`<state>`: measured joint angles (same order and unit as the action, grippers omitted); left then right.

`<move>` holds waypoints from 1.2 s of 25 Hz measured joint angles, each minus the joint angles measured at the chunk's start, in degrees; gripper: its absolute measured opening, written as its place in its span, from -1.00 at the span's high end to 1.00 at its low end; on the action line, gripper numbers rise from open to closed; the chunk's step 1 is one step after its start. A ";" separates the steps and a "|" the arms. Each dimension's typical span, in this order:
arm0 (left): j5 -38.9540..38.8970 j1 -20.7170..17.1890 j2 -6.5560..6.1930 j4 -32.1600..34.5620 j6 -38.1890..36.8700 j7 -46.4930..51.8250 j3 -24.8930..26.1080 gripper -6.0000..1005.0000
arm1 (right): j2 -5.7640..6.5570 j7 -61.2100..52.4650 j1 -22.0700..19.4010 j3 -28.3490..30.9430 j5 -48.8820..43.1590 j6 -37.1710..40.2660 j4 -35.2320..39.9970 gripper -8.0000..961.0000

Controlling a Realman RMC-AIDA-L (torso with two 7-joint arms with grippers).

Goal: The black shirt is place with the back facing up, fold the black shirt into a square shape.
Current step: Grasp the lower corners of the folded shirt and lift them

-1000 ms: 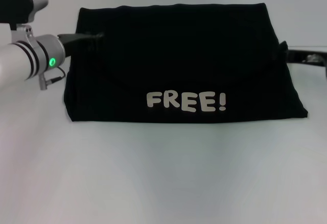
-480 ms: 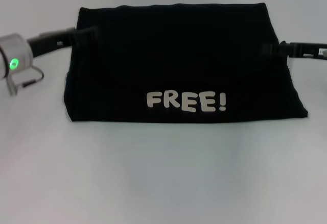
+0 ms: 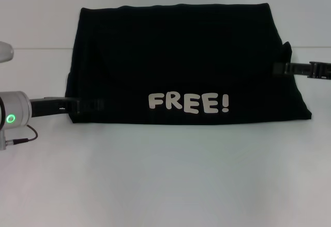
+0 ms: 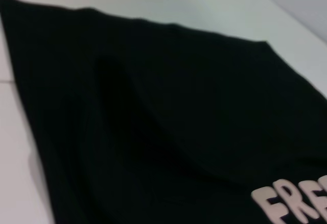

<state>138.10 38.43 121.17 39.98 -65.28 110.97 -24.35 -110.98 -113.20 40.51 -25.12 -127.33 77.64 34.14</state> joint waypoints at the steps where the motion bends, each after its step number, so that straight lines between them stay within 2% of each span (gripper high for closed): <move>1: 0.26 0.04 0.03 -0.17 0.80 0.27 -0.31 -0.60 | 0.00 -0.24 -0.01 -0.31 -0.25 0.03 0.00 -0.68; 10: 1.99 0.39 0.20 -1.32 5.07 1.32 -2.66 -0.60 | -0.13 -1.45 0.17 -0.90 -0.47 -0.58 0.01 -0.68; 30: 5.01 -0.11 0.21 -1.33 5.83 1.36 -2.38 -0.60 | -0.28 -1.51 0.36 -0.98 -0.44 -1.72 0.05 -0.68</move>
<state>143.11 38.33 121.38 38.65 -59.45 112.33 -26.73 -111.27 -114.71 40.87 -26.11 -127.77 75.92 34.19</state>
